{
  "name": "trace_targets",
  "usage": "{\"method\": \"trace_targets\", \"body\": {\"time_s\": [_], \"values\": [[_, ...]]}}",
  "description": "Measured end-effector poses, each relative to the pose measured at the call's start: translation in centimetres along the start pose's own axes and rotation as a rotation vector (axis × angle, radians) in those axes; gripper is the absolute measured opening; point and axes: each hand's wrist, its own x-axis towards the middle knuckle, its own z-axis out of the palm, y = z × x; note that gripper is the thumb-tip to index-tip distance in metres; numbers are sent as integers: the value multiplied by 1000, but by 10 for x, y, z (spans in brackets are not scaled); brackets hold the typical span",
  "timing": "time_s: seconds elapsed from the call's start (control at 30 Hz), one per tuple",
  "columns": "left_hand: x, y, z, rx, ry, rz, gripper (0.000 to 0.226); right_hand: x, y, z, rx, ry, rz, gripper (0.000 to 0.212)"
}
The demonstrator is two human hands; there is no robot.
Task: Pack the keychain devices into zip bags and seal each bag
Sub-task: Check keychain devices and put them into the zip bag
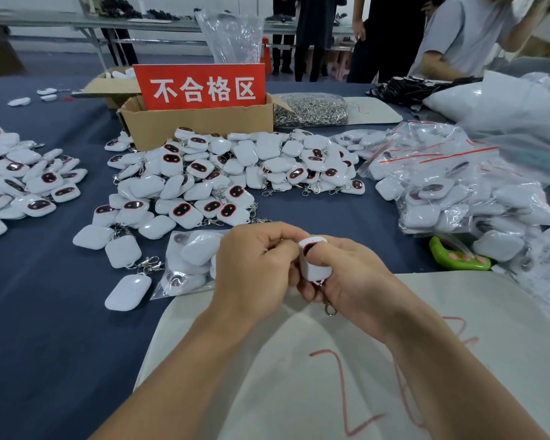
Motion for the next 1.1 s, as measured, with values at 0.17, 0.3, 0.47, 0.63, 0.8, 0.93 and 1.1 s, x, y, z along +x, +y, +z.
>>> {"method": "trace_targets", "body": {"time_s": [0.17,0.3,0.47,0.63,0.8,0.93,1.1], "values": [[0,2,3,1,15,1,32,2,3,-4,-68,29,-12,26],[1,-3,5,145,75,6,18,4,2,-6,42,-89,1,19],[3,-6,7,200,93,6,12,3,3,-5,46,-86,-30,24],[2,-5,5,264,82,80,7,3,3,-6,-22,-38,-8,26],[6,-4,-1,383,118,87,8,2,-1,-11,-76,219,-75,15],[5,-7,-5,526,151,85,23,-2,-3,-13,-62,303,-210,13],[1,-9,-1,595,277,298,26,-3,-4,-11,-35,324,-234,23]]}}
